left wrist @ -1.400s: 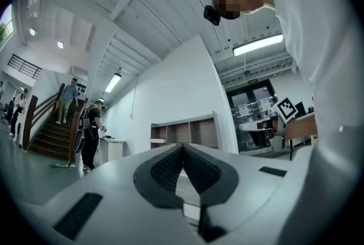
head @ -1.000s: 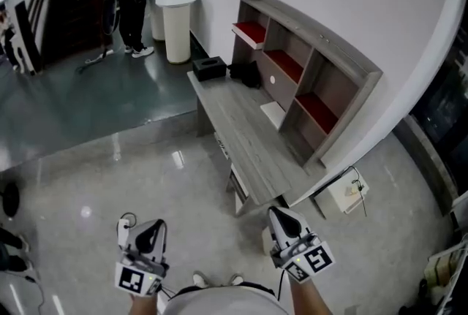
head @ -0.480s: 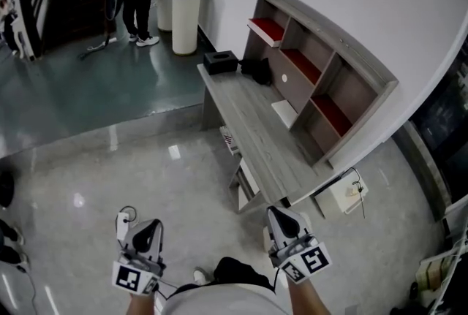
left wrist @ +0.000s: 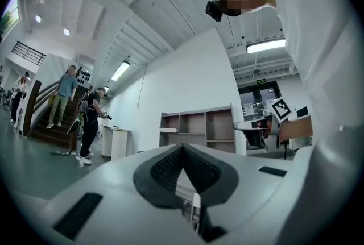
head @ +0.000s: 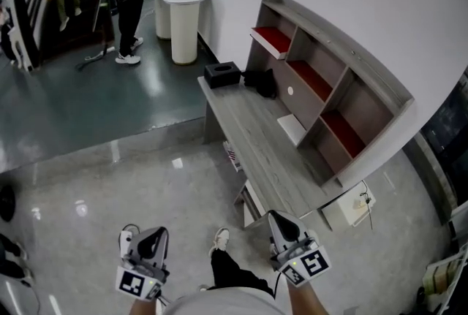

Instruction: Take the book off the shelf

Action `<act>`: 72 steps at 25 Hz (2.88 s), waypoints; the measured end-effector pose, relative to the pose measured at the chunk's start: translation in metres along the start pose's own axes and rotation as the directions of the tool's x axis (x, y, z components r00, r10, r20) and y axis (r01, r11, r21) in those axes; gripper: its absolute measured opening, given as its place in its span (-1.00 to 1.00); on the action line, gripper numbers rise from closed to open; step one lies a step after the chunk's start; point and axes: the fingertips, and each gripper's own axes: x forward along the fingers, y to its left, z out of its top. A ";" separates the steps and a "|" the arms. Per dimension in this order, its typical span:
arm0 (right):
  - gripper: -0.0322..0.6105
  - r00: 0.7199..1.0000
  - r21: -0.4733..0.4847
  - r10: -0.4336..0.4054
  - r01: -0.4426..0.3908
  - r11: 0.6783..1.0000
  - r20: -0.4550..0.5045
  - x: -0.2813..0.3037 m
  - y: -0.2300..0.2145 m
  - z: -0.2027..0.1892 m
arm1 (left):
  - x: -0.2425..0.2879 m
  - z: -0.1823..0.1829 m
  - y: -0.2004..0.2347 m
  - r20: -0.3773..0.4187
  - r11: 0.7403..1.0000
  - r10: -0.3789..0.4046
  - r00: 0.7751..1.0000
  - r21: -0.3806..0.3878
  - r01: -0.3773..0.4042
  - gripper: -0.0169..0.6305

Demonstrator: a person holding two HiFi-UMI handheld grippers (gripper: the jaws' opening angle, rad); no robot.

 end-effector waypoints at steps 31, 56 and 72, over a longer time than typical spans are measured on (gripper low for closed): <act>-0.83 0.994 0.080 -0.112 0.113 0.990 -0.014 0.274 -0.263 0.006 | 0.422 -0.018 0.127 0.037 0.952 -0.278 0.960 -0.122 0.280 -0.90; -0.83 0.922 0.100 -0.387 0.385 0.918 0.002 0.336 -0.344 0.033 | 0.669 -0.008 0.151 0.122 0.688 -0.598 0.792 -0.428 0.585 -0.68; -0.83 0.869 0.104 -0.494 0.494 0.863 -0.025 0.291 -0.347 0.028 | 0.819 -0.013 0.132 0.170 0.486 -0.540 0.824 -0.737 0.470 -0.24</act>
